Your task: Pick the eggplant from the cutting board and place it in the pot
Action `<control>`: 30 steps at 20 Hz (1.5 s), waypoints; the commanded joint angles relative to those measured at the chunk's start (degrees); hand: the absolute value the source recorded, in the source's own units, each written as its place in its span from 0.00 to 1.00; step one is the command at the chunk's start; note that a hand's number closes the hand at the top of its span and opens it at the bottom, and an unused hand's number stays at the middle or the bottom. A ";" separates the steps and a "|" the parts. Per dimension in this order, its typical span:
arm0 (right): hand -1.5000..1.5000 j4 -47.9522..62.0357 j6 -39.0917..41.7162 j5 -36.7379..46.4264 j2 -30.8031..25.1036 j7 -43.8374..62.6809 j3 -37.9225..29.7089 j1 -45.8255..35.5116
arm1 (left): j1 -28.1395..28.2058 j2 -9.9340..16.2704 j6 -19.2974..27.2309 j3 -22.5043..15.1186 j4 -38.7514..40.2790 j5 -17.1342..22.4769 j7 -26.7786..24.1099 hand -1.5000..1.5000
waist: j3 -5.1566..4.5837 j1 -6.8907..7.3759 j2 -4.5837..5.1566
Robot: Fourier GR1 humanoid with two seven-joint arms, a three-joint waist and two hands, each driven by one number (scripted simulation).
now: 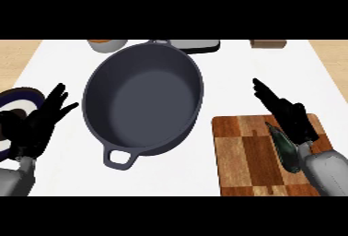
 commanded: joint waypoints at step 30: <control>0.00 -18.77 8.59 25.14 -16.24 61.31 4.44 -6.24 | 1.36 1.20 10.20 -0.87 0.43 -12.26 15.56 0.50 | -1.56 1.57 1.81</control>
